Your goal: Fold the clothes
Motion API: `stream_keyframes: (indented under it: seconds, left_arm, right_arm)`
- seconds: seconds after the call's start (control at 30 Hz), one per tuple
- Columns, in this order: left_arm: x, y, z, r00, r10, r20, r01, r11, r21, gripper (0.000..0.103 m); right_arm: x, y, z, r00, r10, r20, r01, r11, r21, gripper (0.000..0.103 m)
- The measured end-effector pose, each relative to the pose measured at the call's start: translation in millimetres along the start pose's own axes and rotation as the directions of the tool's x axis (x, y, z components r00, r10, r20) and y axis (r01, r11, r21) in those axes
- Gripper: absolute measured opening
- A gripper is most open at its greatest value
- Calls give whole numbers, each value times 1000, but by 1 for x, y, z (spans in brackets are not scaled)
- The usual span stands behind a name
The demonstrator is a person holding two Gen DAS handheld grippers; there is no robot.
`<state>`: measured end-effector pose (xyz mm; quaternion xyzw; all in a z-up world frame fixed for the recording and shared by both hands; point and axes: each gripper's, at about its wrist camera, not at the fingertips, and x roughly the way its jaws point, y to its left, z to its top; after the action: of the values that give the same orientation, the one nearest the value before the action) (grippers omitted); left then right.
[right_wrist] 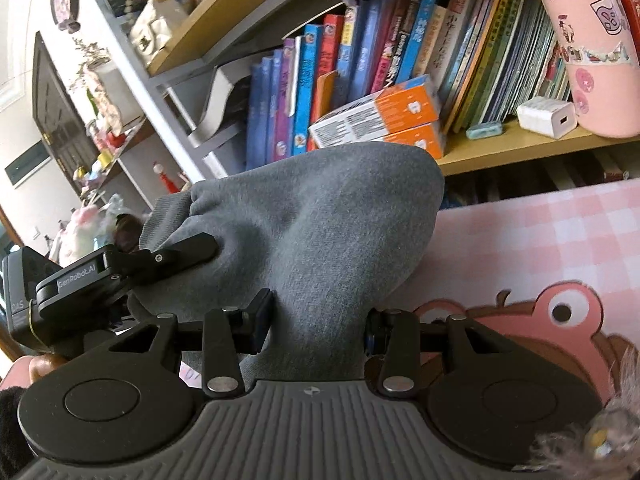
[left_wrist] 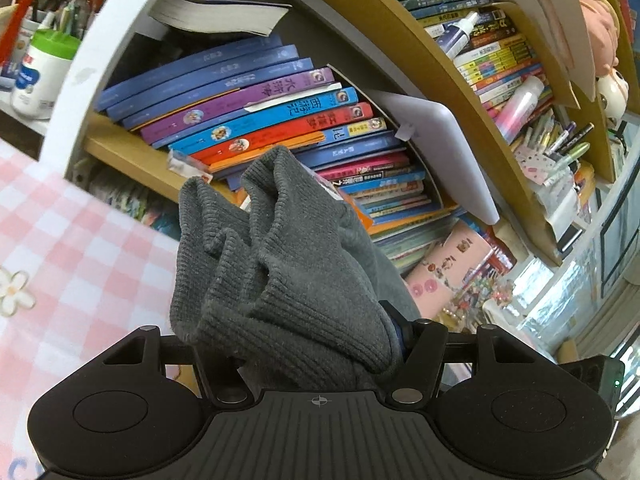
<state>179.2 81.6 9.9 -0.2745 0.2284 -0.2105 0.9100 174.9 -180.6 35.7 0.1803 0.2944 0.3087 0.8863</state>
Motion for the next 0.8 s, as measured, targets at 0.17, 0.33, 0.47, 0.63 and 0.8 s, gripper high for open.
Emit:
stream_keyframes:
  seconds: [0.17, 0.33, 0.47, 0.63, 0.8]
  left_arm:
    - [22, 1, 7, 1000, -9, -2, 9, 1000, 9, 61]
    - [47, 1, 5, 999, -30, -12, 30, 1000, 1, 61]
    - [60, 1, 3, 999, -34, -26, 34, 999, -2, 61]
    - [73, 9, 3, 998, -41, -41, 39, 998, -46, 61]
    - [81, 23, 0, 997, -31, -69, 24, 995, -99, 62]
  right_arm:
    - [10, -14, 11, 1000, -19, 13, 18, 1000, 13, 40]
    - [12, -31, 19, 998, -54, 28, 53, 998, 27, 40]
    - [17, -46, 24, 997, -70, 30, 68, 997, 45, 40]
    - [26, -56, 29, 997, -72, 18, 71, 997, 44, 40]
    - [31, -62, 28, 998, -66, 2, 66, 996, 52, 41]
